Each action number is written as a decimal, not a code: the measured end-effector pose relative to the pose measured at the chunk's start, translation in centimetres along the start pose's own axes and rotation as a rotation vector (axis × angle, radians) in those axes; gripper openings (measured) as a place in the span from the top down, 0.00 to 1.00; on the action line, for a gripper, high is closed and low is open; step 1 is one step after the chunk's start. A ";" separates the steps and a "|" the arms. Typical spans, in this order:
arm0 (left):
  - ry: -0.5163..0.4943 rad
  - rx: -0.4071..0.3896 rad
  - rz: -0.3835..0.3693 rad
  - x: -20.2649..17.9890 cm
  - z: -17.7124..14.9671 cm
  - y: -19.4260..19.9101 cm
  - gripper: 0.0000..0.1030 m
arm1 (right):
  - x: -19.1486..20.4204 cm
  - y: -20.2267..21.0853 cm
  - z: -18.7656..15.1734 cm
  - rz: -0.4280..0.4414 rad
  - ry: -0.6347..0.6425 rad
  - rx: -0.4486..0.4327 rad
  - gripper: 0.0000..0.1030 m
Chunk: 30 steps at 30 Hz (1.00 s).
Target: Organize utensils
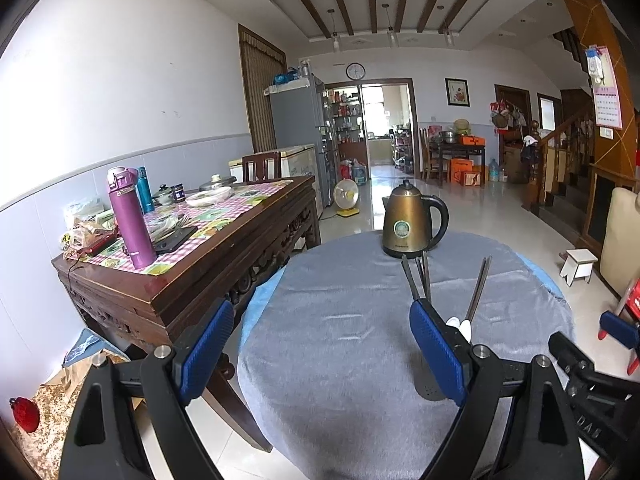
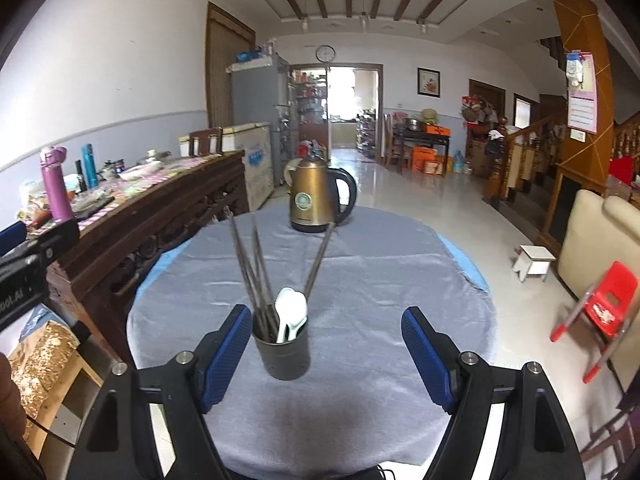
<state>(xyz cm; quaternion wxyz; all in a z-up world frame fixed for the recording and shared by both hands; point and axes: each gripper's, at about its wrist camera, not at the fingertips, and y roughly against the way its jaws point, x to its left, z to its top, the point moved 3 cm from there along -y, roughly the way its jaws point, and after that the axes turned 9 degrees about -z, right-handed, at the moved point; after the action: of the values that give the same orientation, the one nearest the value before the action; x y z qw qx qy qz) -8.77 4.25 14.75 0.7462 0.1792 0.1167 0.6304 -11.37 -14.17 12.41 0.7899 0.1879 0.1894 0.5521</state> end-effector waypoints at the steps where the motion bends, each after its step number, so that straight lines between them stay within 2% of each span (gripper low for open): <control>1: -0.005 0.002 0.000 -0.1 -0.1 -0.1 0.13 | 0.0 0.0 0.0 -0.006 0.000 0.000 0.22; 12: -0.029 0.013 -0.005 -0.9 -0.3 -0.5 0.13 | -0.2 0.8 0.3 -0.080 0.041 -0.040 0.22; 30: -0.031 0.032 -0.006 -1.0 -0.8 -1.1 0.13 | -0.1 1.3 0.4 -0.099 0.046 -0.065 0.22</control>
<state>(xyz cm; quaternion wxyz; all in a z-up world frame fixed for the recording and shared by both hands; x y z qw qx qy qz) -8.29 3.21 13.49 0.7469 0.2004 0.1159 0.6234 -12.21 -13.86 13.36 0.8174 0.1399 0.1987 0.5224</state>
